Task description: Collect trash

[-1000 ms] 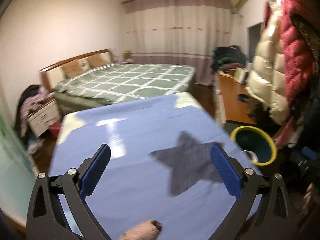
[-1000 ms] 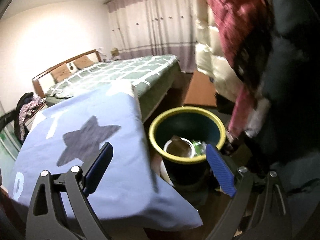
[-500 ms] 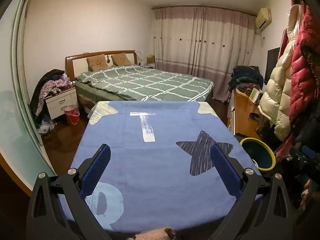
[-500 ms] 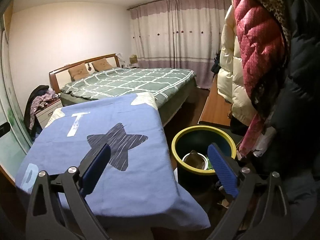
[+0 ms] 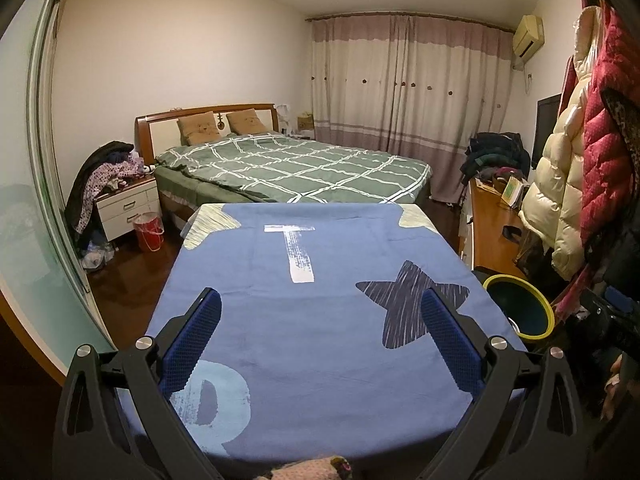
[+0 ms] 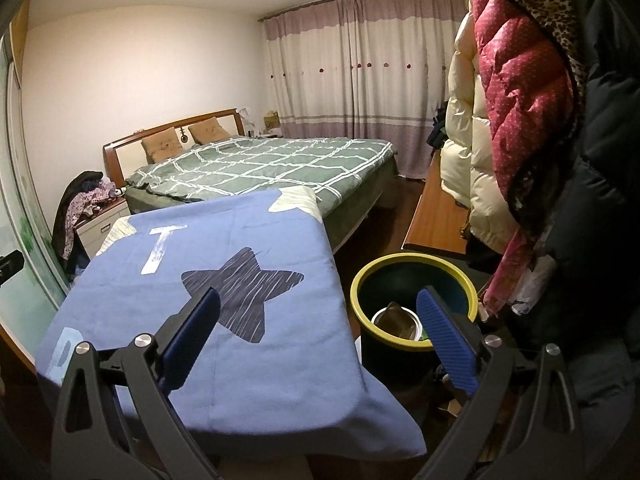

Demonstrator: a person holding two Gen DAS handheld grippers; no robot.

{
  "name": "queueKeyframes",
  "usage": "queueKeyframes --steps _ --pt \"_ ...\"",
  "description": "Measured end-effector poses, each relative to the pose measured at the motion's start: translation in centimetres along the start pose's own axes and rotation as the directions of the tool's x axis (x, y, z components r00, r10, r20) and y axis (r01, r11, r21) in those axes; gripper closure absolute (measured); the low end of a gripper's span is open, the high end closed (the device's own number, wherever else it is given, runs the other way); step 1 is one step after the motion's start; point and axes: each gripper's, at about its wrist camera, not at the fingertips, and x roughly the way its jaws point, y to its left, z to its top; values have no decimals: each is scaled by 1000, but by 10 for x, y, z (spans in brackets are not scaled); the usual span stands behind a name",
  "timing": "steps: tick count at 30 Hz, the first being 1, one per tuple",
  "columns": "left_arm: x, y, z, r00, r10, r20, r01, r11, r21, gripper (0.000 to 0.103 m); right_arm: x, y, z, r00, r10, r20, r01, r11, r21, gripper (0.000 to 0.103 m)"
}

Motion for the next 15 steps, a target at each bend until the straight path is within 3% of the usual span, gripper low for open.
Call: queueKeyframes --steps 15 --pt "3 -2 -2 1000 3 -6 -3 1000 10 5 4 5 0 1000 9 -2 -9 1000 -4 9"
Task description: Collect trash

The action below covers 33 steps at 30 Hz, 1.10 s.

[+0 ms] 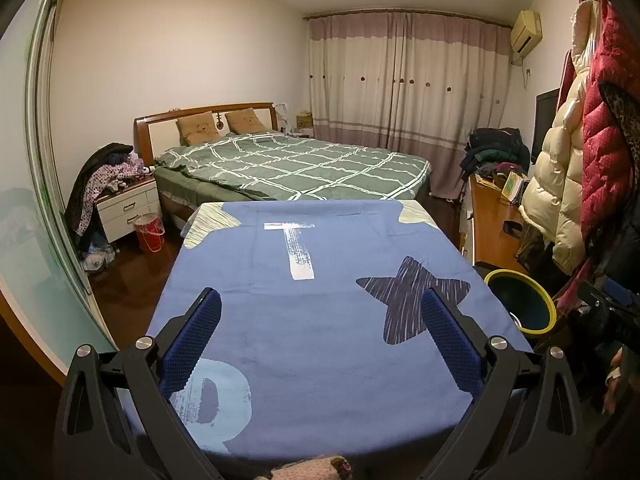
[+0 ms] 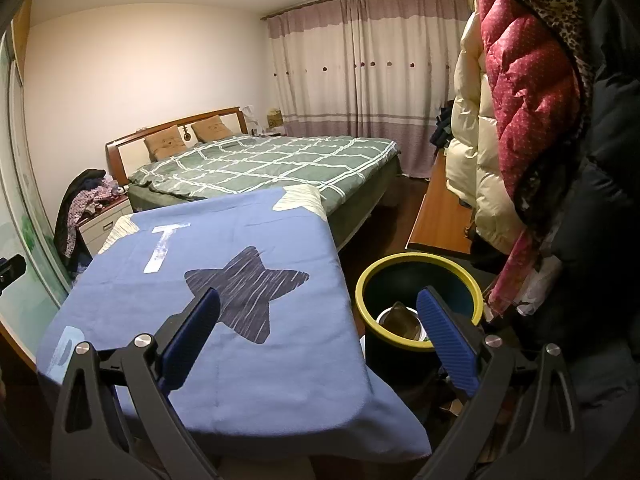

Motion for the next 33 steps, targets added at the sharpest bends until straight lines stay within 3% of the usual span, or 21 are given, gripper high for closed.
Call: queueKeyframes --steps 33 --pt "7 5 -9 1000 10 -18 -10 1000 -1 5 7 7 1 1000 16 -15 -16 1000 -8 9"
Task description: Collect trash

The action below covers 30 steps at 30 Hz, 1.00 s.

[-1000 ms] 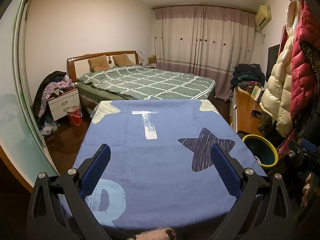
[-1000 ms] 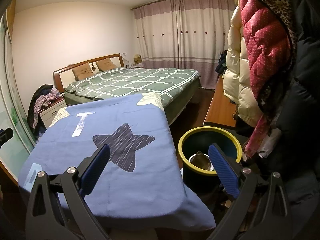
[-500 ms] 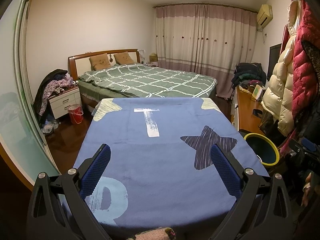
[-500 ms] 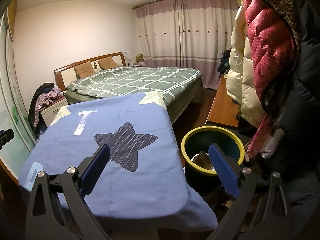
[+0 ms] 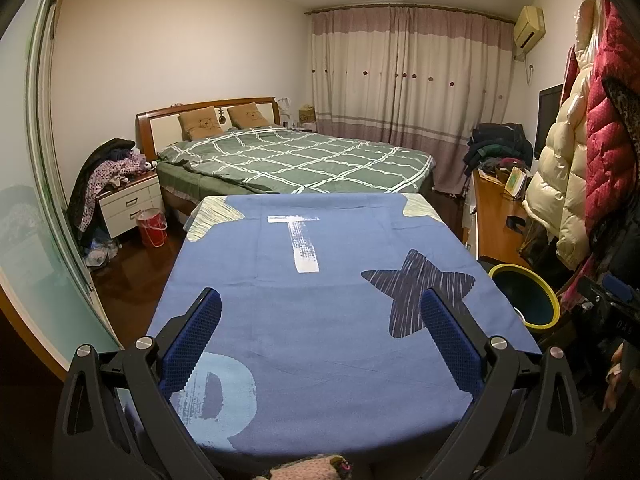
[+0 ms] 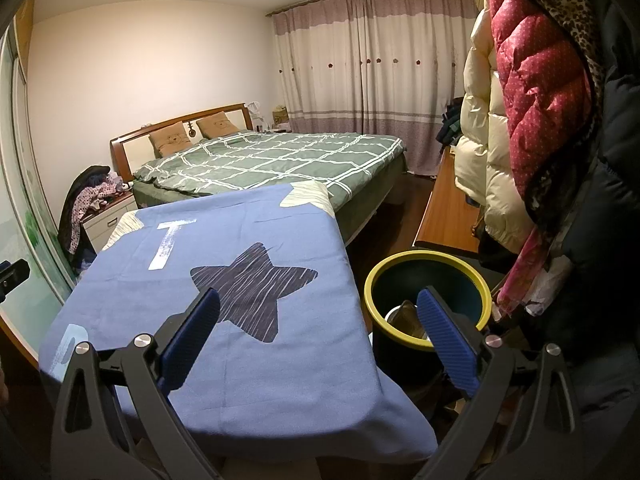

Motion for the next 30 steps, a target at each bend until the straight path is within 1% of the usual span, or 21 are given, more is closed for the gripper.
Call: queueKeyframes --steps 9,30 --pt "1 2 -3 1000 -13 -10 13 1000 0 5 0 0 0 1000 -1 0 1 1000 1 9" --pt "1 2 -4 1000 -14 -10 14 1000 1 5 0 2 0 1000 0 -2 0 1000 1 9"
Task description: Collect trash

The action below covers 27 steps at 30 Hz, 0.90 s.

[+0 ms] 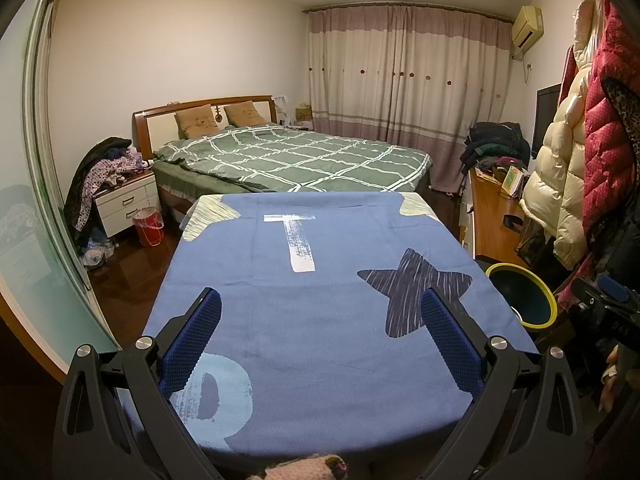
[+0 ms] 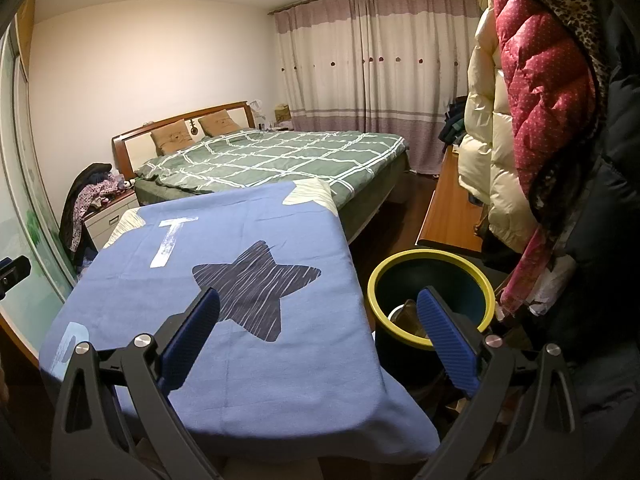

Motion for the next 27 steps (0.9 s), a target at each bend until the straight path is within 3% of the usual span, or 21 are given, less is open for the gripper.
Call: queueKeyframes --steps 14,27 --pt "1 0 2 1000 -5 -13 5 1000 -2 5 2 4 -3 1000 2 -6 -2 1000 -8 9" --pt "33 10 10 998 -24 -50 23 999 -34 5 28 4 4 1000 18 -19 -18 1000 -4 9"
